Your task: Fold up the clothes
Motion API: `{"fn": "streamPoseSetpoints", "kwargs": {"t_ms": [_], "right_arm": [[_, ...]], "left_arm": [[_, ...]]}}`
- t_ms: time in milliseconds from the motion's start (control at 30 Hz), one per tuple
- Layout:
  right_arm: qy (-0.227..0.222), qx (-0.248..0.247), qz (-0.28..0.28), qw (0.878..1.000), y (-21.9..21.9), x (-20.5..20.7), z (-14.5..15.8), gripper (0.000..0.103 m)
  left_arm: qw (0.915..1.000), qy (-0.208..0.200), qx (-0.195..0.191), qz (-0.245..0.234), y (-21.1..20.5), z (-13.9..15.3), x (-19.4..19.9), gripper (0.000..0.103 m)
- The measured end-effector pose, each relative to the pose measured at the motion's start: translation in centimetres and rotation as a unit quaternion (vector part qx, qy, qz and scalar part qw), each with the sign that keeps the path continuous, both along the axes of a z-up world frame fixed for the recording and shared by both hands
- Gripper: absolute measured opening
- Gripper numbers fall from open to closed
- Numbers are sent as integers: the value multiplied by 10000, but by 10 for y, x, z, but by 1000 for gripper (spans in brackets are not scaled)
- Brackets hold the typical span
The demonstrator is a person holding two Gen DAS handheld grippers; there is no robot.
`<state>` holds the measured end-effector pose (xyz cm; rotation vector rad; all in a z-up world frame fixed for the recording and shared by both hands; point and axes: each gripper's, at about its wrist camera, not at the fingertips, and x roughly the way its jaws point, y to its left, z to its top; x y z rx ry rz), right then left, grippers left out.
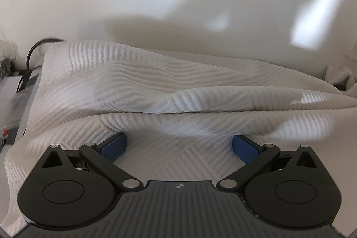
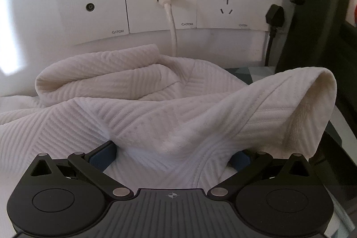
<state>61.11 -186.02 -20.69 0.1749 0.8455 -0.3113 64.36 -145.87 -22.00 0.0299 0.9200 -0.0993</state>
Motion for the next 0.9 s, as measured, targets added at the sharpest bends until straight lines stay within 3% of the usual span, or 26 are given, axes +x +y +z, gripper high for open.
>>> {"fn": "streamPoseSetpoints", "kwargs": {"t_ms": [100, 200, 433, 700, 900], "right_arm": [[27, 5, -106, 9999, 5, -9, 12, 102], [-242, -104, -237, 9994, 13, -35, 30, 102], [-630, -231, -520, 9964, 32, -103, 84, 102], [-1520, -608, -891, 9825, 49, -212, 171, 102], [-1372, -573, -1365, 9794, 49, -285, 164, 102]], "left_arm": [[9996, 163, 93, -202, 3, 9, -10, 103], [9989, -162, 185, -396, 17, 28, -41, 103], [9981, -198, -379, -450, 61, 62, -91, 103], [9937, -1011, -141, -461, 111, 108, -164, 103], [9910, -1209, 3, -578, 160, 112, -221, 103]]}}
